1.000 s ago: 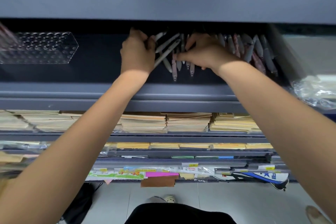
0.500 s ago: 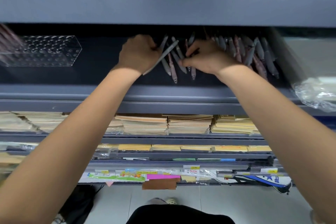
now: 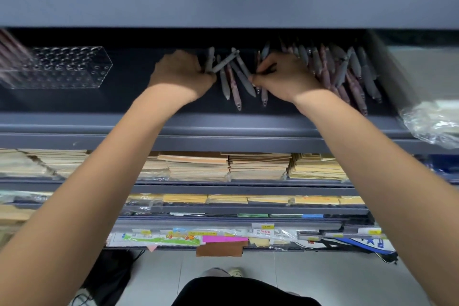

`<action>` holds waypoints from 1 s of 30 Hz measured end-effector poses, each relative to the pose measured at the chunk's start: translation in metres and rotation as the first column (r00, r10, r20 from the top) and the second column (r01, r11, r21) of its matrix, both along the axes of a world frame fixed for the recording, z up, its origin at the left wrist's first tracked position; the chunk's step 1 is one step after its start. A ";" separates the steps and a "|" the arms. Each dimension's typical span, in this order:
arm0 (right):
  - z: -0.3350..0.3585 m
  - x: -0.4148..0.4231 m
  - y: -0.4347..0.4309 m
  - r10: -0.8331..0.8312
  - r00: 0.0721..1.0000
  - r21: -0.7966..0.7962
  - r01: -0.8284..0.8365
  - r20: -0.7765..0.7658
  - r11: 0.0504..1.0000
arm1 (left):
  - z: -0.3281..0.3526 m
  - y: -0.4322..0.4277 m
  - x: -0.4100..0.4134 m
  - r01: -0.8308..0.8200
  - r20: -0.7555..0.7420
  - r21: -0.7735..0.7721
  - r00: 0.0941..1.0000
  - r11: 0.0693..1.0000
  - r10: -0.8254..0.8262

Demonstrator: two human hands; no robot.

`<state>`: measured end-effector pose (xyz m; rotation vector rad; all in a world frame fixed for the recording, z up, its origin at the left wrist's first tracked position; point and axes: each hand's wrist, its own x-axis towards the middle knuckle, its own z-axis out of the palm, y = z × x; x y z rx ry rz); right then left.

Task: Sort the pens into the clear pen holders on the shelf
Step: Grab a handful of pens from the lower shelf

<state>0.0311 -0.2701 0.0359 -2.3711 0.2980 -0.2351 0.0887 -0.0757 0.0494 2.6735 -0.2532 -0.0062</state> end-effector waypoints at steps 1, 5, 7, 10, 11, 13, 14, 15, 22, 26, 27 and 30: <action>0.000 0.000 0.000 -0.004 1.000 -0.003 0.004 0.003 1.000 | -0.003 0.002 -0.004 0.001 -0.001 0.046 1.000 0.999 -0.001; -0.001 0.002 -0.001 -0.018 1.000 -0.016 0.018 0.006 1.000 | -0.004 0.003 -0.014 0.016 0.073 0.026 0.997 1.000 -0.018; -0.002 0.002 -0.001 -0.016 1.000 -0.005 0.016 0.010 1.000 | 0.000 0.003 -0.016 0.030 0.065 0.019 0.997 0.999 -0.031; -0.002 0.001 -0.002 -0.016 1.000 0.019 0.016 0.017 1.000 | 0.004 -0.002 -0.017 0.070 0.022 0.050 0.997 0.996 -0.071; -0.002 0.001 -0.002 -0.017 1.000 0.025 0.017 0.018 1.000 | 0.005 -0.004 -0.016 0.084 0.026 0.057 0.996 0.995 -0.086; -0.002 0.000 -0.003 -0.018 1.000 0.034 0.018 0.019 0.999 | 0.007 -0.007 -0.014 0.110 0.039 0.074 0.993 0.991 -0.113; -0.002 0.000 -0.003 -0.018 1.000 0.039 0.017 0.019 0.999 | 0.008 -0.008 -0.012 0.119 0.034 0.083 0.992 0.989 -0.122; -0.002 -0.001 -0.003 -0.016 1.000 0.042 0.015 0.018 0.999 | 0.009 -0.008 -0.011 0.125 0.019 0.093 0.992 0.988 -0.127; 0.002 -0.002 -0.003 -0.001 1.000 0.063 0.001 -0.001 0.998 | 0.011 -0.008 0.002 0.113 -0.095 -0.012 0.989 0.994 -0.114; 0.005 -0.002 -0.004 0.002 1.000 0.068 -0.002 -0.001 0.998 | 0.010 -0.005 -0.005 -0.024 0.000 -0.079 1.000 0.997 0.024; 0.004 -0.001 -0.003 0.001 1.000 0.072 -0.001 0.001 0.997 | 0.009 -0.005 -0.009 -0.047 0.002 -0.014 0.999 0.999 0.047; 0.003 0.001 -0.003 -0.008 1.000 0.118 0.005 0.025 0.993 | 0.008 -0.009 -0.019 -0.056 0.007 0.232 0.998 0.971 0.056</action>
